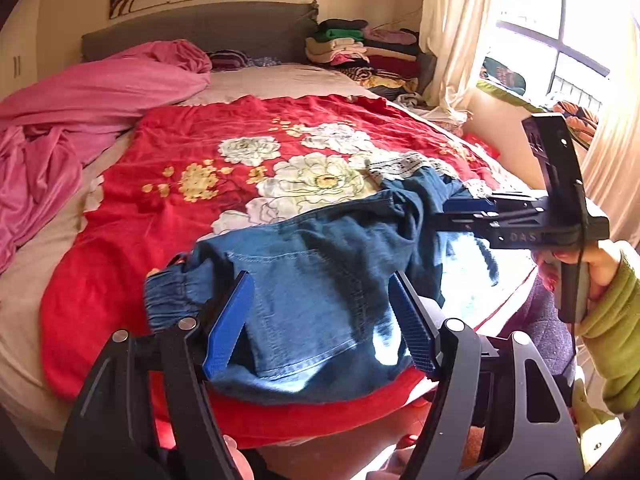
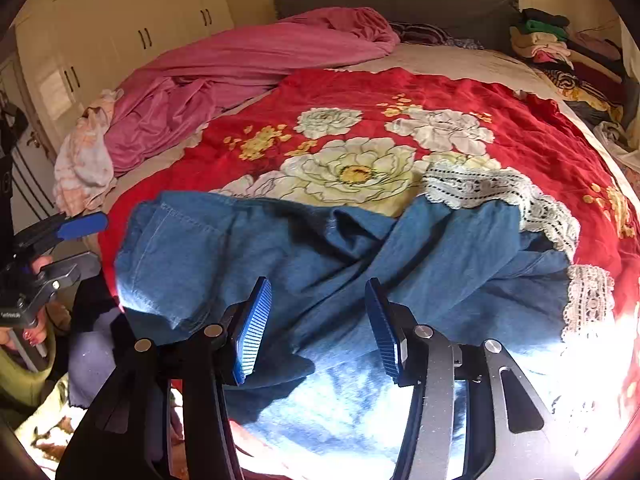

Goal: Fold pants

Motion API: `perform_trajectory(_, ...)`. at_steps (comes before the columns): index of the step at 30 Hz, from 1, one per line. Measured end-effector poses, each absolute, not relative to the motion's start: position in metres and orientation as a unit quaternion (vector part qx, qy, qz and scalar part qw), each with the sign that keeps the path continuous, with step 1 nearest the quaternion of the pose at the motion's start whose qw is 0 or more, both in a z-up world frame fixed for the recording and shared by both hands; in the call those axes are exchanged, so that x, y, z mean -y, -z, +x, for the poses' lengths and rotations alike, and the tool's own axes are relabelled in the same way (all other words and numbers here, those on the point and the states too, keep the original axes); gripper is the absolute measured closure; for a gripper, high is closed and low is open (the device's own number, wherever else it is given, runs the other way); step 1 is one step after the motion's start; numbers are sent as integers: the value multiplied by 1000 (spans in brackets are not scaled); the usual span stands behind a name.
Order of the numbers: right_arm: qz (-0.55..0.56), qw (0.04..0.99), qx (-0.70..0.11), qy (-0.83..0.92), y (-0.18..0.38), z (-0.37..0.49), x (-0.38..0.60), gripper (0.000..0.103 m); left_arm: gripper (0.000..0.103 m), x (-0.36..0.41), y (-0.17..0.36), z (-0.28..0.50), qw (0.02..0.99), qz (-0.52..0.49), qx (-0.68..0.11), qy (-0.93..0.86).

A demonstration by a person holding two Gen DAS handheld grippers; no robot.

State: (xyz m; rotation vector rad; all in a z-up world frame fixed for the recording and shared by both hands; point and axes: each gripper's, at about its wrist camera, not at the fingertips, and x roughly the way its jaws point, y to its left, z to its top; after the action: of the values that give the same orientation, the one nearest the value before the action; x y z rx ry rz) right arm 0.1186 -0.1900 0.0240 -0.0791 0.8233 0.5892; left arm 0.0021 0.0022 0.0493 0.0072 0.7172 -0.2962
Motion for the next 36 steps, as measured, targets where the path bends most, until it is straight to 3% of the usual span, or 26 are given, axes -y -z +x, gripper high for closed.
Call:
perform_trajectory(10,-53,884,-414,-210,-25,197,198,45,42,87,4,57,859,-15,-439,261)
perform_trajectory(21,-84,859,-485,-138,25,278,157,39,62,98,38,84,850,-42,-470,232)
perform_trajectory(23,-96,859,-486,-129,36,288,157,48,62,96,38,83,850,-48,-468,237)
perform_trajectory(24,-101,860,-484,-125,39,291,160,68,62,94,38,83,849,-51,-467,240)
perform_trajectory(27,-57,865,-478,-144,30,291,181,94,62,91,36,80,850,-55,-463,246)
perform_trajectory(31,12,876,-453,-165,8,271,219,95,62,91,33,79,851,-58,-458,250)
perform_trajectory(36,90,894,-408,-164,-26,225,268,95,52,93,30,73,858,-53,-445,252)
